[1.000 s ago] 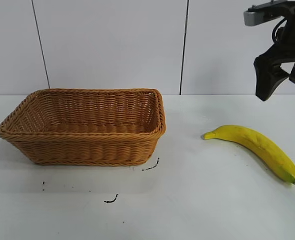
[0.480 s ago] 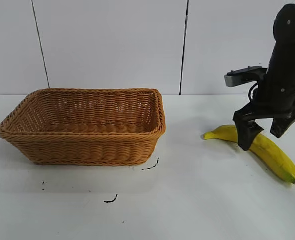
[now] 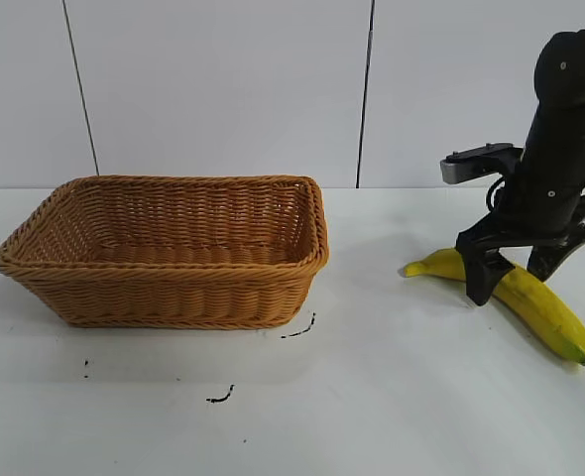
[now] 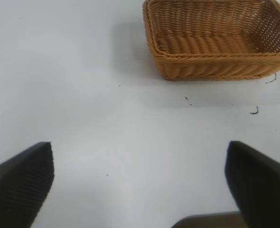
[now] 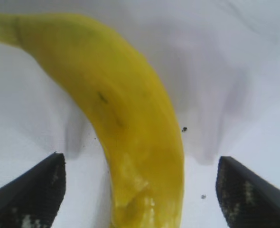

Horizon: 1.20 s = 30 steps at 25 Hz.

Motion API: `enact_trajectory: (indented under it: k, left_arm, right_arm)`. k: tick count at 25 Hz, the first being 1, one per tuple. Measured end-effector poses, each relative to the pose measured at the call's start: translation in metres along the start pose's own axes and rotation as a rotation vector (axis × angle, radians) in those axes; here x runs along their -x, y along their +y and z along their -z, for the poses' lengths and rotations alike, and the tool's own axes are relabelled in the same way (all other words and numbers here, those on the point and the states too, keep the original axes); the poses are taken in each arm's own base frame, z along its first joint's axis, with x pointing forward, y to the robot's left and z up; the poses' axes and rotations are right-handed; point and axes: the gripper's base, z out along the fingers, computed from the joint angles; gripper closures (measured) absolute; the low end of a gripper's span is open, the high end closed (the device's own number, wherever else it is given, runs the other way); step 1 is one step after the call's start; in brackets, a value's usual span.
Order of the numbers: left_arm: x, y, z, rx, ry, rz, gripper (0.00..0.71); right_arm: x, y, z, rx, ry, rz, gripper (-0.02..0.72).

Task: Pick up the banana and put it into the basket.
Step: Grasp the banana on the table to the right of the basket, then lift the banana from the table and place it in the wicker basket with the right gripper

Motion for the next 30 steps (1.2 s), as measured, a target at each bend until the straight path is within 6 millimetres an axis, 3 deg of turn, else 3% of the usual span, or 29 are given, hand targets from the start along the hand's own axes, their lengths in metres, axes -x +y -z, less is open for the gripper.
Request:
enact_trajectory:
  k: [2,10,12,18,30]
  left_arm:
    - [0.0,0.0,0.0,0.0,0.0,0.0,0.015]
    - [0.0,0.0,0.0,0.0,0.0,0.0,0.015]
    - [0.0,0.0,0.0,0.0,0.0,0.0,0.015]
    - [0.0,0.0,0.0,0.0,0.0,0.0,0.015]
    - [0.0,0.0,0.0,0.0,0.0,0.0,0.015]
  right_arm:
    - [0.0,0.0,0.0,0.0,-0.001,-0.005,0.392]
    - [0.003,-0.001,0.009,-0.001,0.018,-0.002,0.386]
    - [0.008,-0.003,0.026,-0.005,0.011,-0.001,0.386]
    - [0.034,-0.007,0.1,0.0,-0.076,-0.021,0.386]
    - [0.071,0.008,0.172,-0.006,-0.233,0.03,0.386]
